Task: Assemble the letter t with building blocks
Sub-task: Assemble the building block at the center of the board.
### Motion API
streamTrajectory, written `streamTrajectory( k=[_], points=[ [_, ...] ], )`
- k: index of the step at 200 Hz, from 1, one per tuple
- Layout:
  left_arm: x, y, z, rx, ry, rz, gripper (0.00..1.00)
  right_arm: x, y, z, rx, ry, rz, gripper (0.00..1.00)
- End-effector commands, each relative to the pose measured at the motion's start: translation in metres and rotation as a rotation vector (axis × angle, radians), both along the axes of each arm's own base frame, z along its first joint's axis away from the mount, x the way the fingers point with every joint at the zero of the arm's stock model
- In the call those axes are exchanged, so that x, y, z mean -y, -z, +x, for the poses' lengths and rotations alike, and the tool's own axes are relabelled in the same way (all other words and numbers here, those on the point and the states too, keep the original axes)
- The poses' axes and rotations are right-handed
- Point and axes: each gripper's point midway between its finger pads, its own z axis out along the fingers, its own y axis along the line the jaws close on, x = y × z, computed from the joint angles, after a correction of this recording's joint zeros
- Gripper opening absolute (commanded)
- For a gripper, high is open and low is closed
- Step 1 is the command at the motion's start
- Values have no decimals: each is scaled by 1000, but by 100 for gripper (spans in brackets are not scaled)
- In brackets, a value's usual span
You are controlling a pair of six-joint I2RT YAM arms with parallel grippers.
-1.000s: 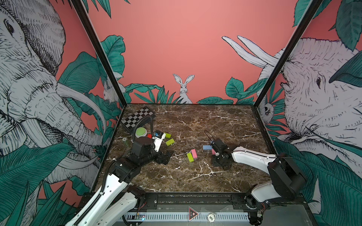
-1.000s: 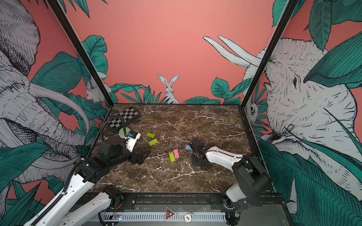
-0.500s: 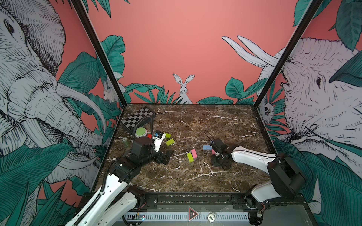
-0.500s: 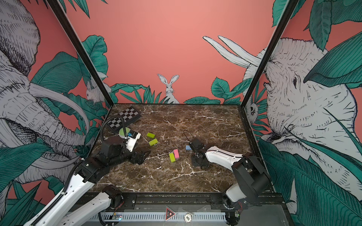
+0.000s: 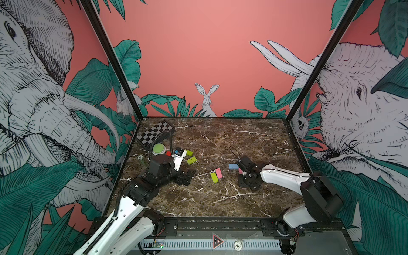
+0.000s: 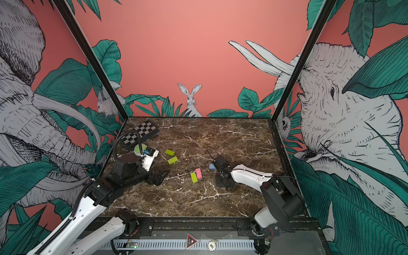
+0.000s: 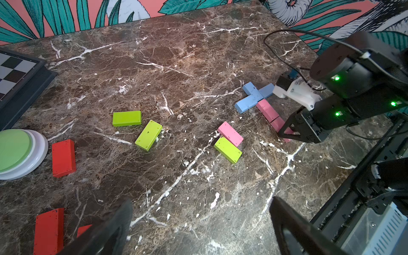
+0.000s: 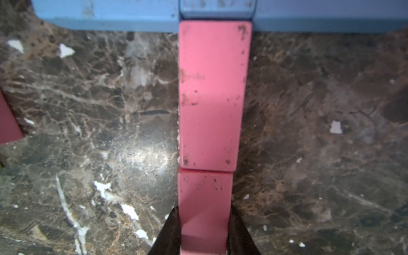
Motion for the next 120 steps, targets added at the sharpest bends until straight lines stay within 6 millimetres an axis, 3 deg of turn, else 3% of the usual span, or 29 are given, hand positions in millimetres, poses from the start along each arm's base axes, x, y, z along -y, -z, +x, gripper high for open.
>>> streamTrajectory(
  k=[1, 120],
  points=[
    [-1, 2, -2, -3, 5, 8, 99, 10, 14, -3, -17, 27, -56, 29],
    [0, 2, -2, -5, 5, 8, 99, 6, 14, -2, -19, 36, -37, 33]
  ],
)
